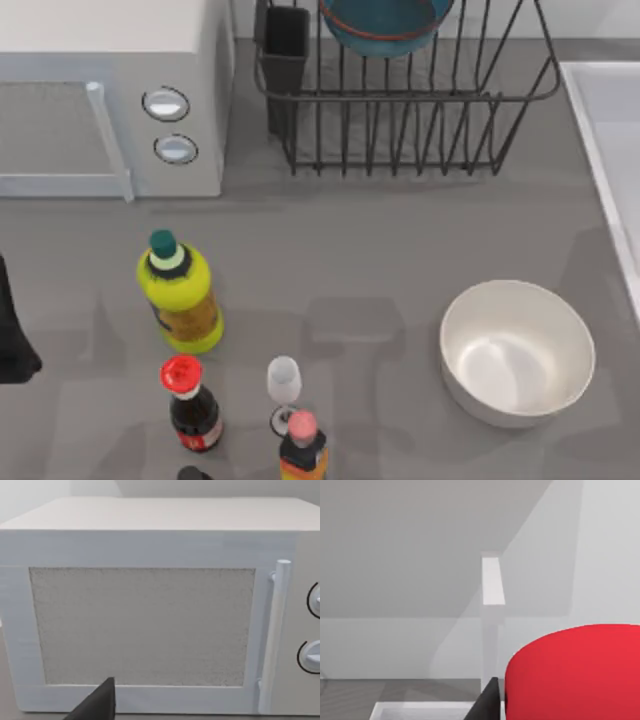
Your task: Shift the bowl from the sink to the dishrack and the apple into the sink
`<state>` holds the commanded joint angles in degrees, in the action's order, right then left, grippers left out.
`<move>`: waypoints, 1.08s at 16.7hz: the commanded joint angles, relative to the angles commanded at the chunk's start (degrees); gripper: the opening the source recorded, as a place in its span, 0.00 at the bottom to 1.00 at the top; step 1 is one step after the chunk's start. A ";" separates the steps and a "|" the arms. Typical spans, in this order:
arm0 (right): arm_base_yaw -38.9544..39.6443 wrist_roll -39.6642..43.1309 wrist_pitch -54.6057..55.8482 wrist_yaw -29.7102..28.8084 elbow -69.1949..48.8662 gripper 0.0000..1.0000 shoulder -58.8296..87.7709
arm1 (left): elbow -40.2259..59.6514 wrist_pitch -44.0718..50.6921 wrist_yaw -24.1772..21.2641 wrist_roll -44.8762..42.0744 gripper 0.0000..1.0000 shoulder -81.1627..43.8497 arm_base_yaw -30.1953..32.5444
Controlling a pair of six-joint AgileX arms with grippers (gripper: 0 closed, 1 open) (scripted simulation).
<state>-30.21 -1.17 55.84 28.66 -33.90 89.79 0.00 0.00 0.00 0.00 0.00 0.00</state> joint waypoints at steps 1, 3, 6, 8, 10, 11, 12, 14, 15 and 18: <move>-0.09 0.02 2.50 0.05 0.27 0.00 2.46 | 0.00 0.00 0.00 0.00 1.00 0.00 0.00; -0.22 0.08 9.37 0.17 1.00 0.00 8.77 | 0.00 0.00 0.00 0.00 1.00 0.00 0.00; -0.30 0.17 22.57 0.20 2.46 0.00 19.43 | 0.00 0.00 0.00 0.00 1.00 0.00 0.00; -0.26 0.22 31.05 0.07 3.58 0.00 26.02 | 0.00 0.00 0.00 0.00 1.00 0.00 0.00; -0.18 0.27 37.60 -0.14 4.64 0.00 31.51 | 0.00 0.00 0.00 0.00 1.00 0.00 0.00; -0.13 0.29 40.00 -0.24 5.10 0.00 33.73 | 0.00 0.00 0.00 0.00 1.00 0.00 0.00; -0.09 0.31 41.74 -0.33 5.46 0.00 35.43 | 0.00 0.00 0.00 0.00 1.00 0.00 0.00; -0.04 0.33 43.47 -0.44 5.85 0.00 37.15 | 0.00 0.00 0.00 0.00 1.00 0.00 0.00; -0.04 0.33 43.52 -0.44 5.87 0.00 37.20 | 0.00 0.00 0.00 0.00 1.00 0.00 0.00; -0.04 0.33 43.52 -0.44 5.87 0.00 37.20 | 0.00 0.00 0.00 0.00 1.00 0.00 0.00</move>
<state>-30.25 -0.83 99.36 28.22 -28.04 126.99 0.00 0.00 0.00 0.00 0.00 0.00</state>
